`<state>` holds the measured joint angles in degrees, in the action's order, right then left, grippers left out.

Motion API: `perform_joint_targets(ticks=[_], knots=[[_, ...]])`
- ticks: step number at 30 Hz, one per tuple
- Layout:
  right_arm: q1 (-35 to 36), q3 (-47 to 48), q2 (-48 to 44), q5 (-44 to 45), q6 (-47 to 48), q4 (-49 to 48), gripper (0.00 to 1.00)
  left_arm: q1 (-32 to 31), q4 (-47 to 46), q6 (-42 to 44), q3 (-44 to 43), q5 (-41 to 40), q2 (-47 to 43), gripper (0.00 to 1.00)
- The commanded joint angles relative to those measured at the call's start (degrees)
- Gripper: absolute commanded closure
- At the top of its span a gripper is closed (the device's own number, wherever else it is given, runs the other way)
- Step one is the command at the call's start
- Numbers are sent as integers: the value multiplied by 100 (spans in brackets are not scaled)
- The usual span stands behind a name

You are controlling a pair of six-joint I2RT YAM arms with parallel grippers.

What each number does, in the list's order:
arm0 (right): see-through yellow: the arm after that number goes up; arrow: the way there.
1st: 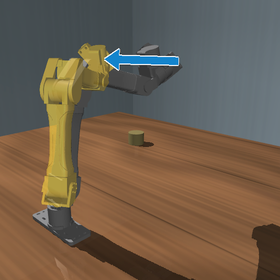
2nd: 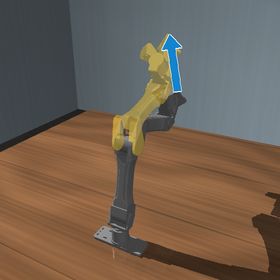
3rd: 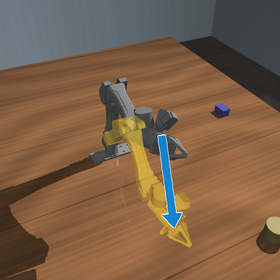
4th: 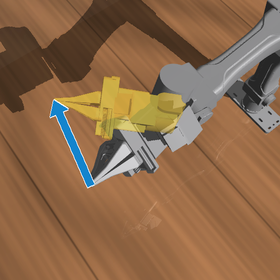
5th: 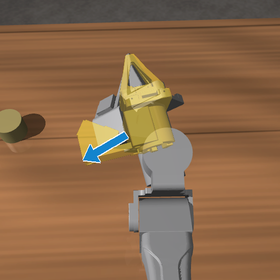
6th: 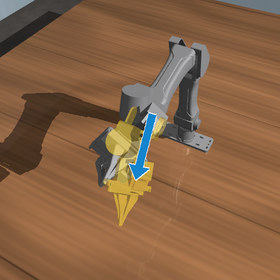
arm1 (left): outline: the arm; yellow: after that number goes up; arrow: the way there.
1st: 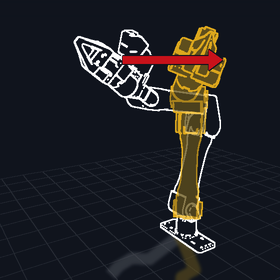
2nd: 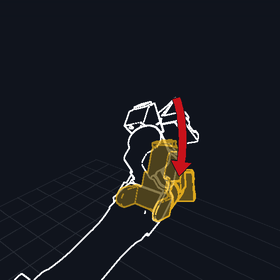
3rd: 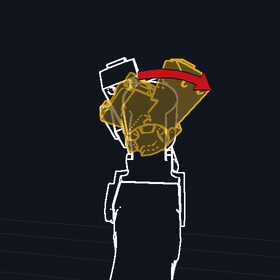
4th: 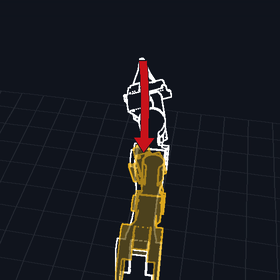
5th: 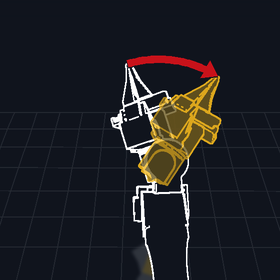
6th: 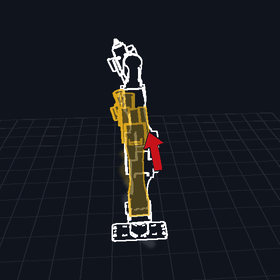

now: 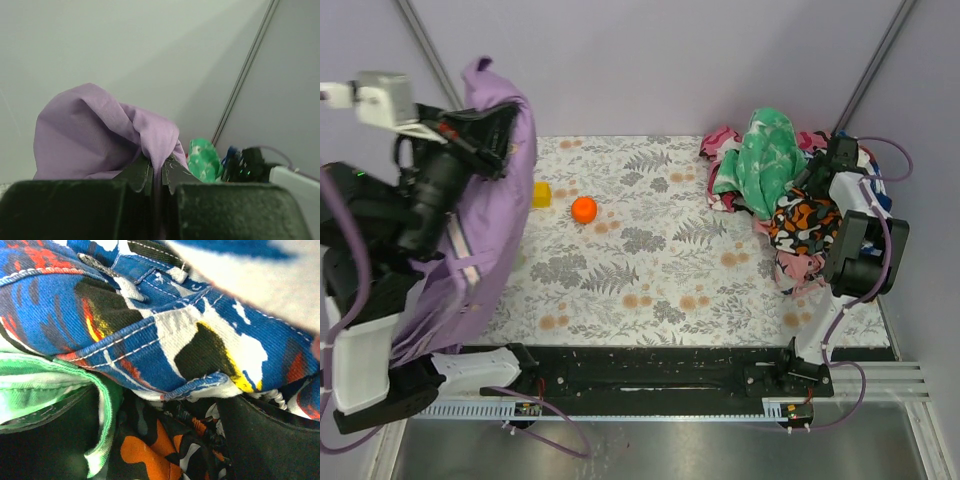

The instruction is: Pick out a specific cloth from the pile

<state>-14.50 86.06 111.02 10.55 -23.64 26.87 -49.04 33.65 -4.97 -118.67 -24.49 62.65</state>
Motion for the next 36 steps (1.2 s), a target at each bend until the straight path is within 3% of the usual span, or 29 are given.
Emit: perform_joint_targets(ticks=[1, 10, 14, 23, 29, 34, 36], knots=[[-158, -335, -483, -88, -36, 1074, 1, -9, 98, -91, 90, 164, 397, 100], [-149, -433, -1952, -193, -132, 1180, 1, -9, -403, -689, 1100, 778, 449, 100], [-149, -441, -2225, -211, -194, 1189, 1, -9, -605, -830, 943, 1322, 791, 100], [-149, -634, -2120, -193, -106, 1066, 0, -18, -385, -1418, -2376, 3450, 3136, 100], [-158, -687, -1935, -255, -62, 1004, 1, -9, -2517, -2270, -2546, 4522, 4016, 100], [-158, -784, -1926, -141, -1, 934, 1, 60, -4109, -3473, -3205, 4900, 4948, 100], [-149, -793, -1900, -141, 0, 890, 1, 87, -4340, -3624, -3189, 4849, 5063, 100]])
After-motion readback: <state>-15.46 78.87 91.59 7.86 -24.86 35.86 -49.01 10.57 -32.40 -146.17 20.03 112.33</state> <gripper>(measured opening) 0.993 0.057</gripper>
